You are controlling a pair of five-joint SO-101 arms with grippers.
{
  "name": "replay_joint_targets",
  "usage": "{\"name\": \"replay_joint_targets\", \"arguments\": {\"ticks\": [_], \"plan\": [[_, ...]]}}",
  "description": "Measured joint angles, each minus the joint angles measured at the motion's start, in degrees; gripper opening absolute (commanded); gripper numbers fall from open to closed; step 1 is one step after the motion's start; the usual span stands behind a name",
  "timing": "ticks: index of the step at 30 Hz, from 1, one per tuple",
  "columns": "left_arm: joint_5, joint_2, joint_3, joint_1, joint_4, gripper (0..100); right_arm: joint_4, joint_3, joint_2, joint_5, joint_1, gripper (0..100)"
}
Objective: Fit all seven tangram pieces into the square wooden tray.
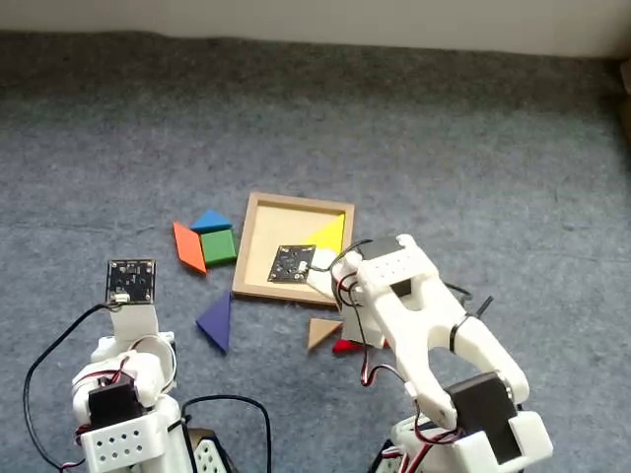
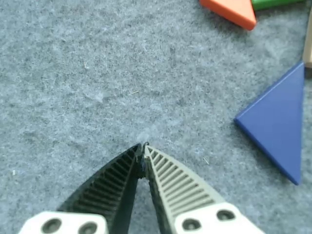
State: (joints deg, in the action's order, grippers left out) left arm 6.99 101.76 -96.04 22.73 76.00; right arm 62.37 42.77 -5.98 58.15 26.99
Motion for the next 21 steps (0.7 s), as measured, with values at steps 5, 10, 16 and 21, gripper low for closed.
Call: {"name": "replay_joint_targets", "arguments": {"ticks": [5,10,16,21], "plan": [[0.00,0.00,0.00,0.00,0.00,1,-1.32,0.88,0.70,0.35,-0.62,47.2],[0.00,0.00,0.00,0.00,0.00,1,0.62,0.62,0.09,0.26,-1.32,47.2],[0.00,0.00,0.00,0.00,0.00,1,5.89,2.37,-11.08,0.26,-1.41,47.2],[0.00,0.00,0.00,0.00,0.00,1,5.19,10.37,-18.02,0.26,-0.62,47.3]]}}
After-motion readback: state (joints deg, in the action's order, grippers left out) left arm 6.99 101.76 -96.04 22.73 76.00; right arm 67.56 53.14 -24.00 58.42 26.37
